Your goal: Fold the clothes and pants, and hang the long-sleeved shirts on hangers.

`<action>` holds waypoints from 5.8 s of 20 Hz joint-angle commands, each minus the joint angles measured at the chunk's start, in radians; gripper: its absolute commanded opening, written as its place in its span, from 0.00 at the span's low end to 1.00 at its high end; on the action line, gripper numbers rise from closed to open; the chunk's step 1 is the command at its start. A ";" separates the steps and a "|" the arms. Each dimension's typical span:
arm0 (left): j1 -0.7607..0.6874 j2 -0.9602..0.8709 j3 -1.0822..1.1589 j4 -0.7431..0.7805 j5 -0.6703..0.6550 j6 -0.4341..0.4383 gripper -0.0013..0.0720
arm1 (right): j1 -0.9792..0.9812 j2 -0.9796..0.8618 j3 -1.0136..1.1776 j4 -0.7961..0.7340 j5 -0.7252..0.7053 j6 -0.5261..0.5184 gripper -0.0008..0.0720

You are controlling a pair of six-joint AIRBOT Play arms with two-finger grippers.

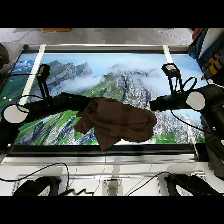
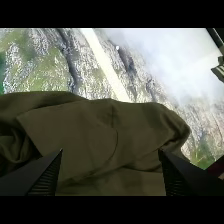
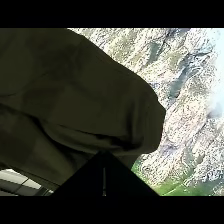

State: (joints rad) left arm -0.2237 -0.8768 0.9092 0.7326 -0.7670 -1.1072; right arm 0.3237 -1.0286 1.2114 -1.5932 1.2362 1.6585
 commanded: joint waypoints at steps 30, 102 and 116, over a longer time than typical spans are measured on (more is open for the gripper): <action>0.002 0.067 0.001 0.553 -0.211 -0.045 0.97 | 0.001 0.228 -0.806 0.931 -0.396 -0.198 0.07; 0.099 -0.493 -0.168 0.146 -0.126 -0.411 0.80 | -0.566 0.001 -0.014 0.176 0.351 -0.394 0.03; 0.286 -0.258 0.177 0.127 -0.157 -0.177 0.05 | -0.566 0.017 -0.013 0.490 0.081 -0.394 0.03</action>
State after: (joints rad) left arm -0.0166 -1.2583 0.9607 0.8658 -0.9108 -1.3487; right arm -0.2424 -1.0222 1.1973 -1.2602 1.4349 1.2648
